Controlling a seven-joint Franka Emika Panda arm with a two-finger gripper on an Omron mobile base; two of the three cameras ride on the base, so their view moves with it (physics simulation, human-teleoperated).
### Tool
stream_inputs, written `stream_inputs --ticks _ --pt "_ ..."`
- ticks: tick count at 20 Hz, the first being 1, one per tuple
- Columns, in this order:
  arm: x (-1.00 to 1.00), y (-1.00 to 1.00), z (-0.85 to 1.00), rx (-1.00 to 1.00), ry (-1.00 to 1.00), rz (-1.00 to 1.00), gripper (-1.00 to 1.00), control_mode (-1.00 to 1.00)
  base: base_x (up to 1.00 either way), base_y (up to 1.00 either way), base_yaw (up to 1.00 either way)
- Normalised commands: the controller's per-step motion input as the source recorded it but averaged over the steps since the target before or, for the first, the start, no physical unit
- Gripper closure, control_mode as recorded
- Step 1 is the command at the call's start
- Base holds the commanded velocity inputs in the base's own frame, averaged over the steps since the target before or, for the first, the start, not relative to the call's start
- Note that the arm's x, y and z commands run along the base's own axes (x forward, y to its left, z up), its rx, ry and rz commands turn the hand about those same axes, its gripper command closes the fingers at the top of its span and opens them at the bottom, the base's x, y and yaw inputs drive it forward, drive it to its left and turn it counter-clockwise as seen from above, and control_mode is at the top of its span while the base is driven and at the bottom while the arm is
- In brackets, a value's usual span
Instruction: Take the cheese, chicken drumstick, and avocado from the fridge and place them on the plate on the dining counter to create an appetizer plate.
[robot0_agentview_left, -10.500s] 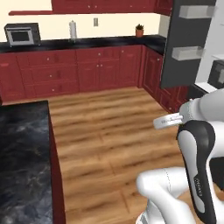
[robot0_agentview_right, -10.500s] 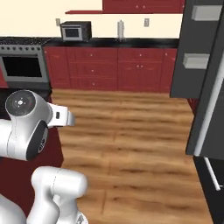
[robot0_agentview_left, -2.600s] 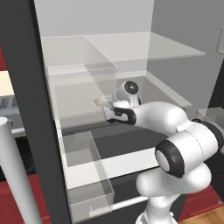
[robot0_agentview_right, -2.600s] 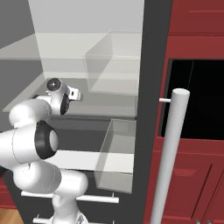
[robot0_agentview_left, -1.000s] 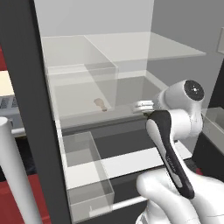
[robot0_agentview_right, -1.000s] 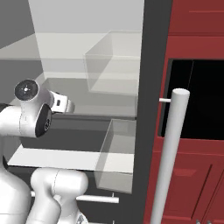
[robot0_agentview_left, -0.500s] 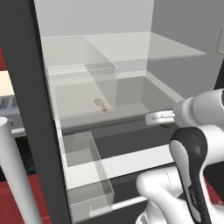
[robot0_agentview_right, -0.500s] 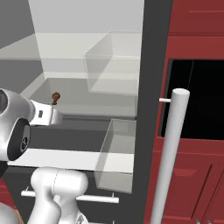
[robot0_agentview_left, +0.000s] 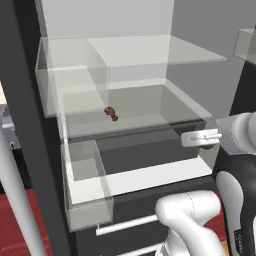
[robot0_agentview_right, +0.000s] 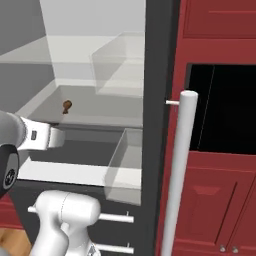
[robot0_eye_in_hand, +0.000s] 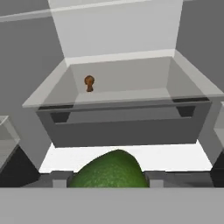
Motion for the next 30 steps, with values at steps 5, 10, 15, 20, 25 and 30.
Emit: stream_inputs --ticks 5,10,15,20,25,30 --pt "0.00 0.00 0.00 0.00 0.00 0.00 1.00 1.00 -0.21 -0.39 0.41" --pt "0.00 0.00 0.00 0.00 0.00 0.00 1.00 1.00 -0.20 -0.06 0.57" --pt "0.00 0.00 0.00 0.00 0.00 0.00 1.00 1.00 -0.61 0.00 0.55" --pt "0.00 0.00 0.00 0.00 0.00 0.00 1.00 1.00 -0.86 0.05 0.50" --pt "0.00 0.00 0.00 0.00 0.00 0.00 1.00 1.00 -0.71 0.33 0.53" --pt "0.00 0.00 0.00 0.00 0.00 0.00 1.00 1.00 -0.69 0.38 0.59"
